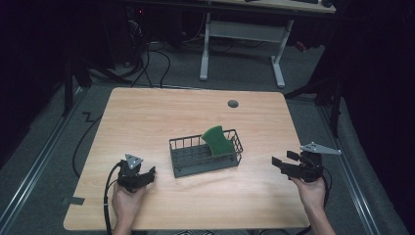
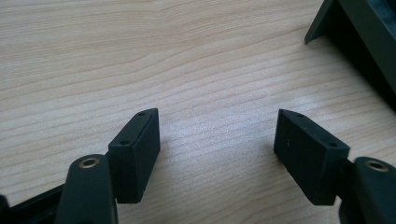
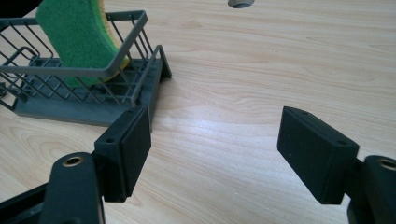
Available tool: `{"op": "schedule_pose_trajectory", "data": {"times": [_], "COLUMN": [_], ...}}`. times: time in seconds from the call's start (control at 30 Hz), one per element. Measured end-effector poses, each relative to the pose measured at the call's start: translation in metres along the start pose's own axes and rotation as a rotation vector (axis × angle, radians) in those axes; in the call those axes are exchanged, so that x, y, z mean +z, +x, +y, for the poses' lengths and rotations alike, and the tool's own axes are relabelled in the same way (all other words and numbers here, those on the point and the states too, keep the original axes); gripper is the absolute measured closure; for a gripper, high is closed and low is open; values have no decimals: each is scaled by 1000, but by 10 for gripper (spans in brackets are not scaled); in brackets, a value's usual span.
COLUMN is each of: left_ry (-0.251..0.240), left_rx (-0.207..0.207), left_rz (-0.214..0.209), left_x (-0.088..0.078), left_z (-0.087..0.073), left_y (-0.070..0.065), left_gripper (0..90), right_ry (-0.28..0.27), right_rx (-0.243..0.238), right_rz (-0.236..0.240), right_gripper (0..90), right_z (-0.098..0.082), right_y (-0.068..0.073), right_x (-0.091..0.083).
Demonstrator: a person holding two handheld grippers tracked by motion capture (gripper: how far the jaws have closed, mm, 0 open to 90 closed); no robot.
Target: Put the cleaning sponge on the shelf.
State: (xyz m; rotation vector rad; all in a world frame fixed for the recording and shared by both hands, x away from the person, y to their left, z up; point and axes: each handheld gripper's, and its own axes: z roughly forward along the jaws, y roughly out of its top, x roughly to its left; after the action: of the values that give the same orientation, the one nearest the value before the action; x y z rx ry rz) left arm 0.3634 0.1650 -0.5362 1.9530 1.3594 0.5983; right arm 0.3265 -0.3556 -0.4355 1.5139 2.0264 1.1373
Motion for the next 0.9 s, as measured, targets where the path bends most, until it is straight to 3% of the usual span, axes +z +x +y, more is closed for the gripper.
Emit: {"op": "schedule_pose_trajectory", "data": {"times": [0.9], "left_ry": [-1], "left_rx": [-1], "left_rz": [2], "left_x": [0], "left_z": [0], "left_y": [0], "left_gripper": [319], "right_ry": [21], "right_rx": [9], "right_rz": [-52], "right_gripper": [309], "right_z": [-41], "right_y": [-18], "right_x": [35]}}
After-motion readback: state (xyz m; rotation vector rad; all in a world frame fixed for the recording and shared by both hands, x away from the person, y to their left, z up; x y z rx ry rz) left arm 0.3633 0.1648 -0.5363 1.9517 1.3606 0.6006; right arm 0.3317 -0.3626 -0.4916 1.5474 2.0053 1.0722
